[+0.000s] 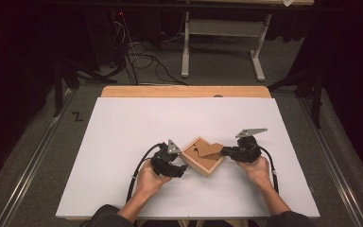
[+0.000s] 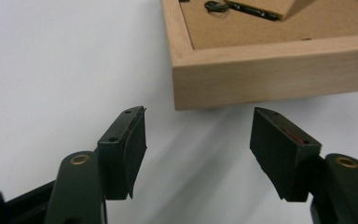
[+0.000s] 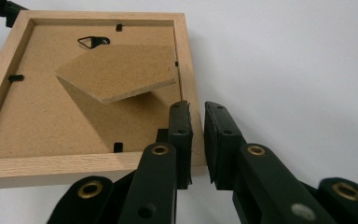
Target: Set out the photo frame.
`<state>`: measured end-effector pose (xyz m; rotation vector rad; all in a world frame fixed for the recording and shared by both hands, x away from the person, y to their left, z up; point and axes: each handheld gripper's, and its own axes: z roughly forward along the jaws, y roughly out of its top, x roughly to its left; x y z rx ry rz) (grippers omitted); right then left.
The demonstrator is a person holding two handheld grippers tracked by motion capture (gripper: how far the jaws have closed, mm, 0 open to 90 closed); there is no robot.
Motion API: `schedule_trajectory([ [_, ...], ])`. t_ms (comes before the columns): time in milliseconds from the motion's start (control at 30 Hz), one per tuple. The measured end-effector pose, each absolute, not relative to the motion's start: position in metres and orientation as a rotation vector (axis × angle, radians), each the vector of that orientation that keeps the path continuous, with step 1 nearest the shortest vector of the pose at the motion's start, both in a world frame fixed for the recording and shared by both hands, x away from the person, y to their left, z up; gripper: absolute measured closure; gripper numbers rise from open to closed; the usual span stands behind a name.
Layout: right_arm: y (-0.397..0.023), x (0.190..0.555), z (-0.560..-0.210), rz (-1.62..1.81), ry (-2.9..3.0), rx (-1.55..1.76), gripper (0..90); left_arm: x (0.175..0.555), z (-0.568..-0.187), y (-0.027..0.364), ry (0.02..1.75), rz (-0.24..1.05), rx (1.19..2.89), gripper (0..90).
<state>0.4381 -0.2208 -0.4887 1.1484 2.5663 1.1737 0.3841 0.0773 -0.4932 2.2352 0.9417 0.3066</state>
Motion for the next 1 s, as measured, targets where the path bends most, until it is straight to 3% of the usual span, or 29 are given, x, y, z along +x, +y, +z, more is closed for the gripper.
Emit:
schedule_trajectory([
  [800,-0.221,0.441,-0.486,1.153,2.55,1.192,81.5,0.386,-0.481,0.069,0.822,0.348,2.185,37.6],
  [1000,-0.222,0.442,-0.486,1.14,2.53,1.205,74.4,0.388,-0.479,0.071,0.836,0.344,2.163,37.6],
])
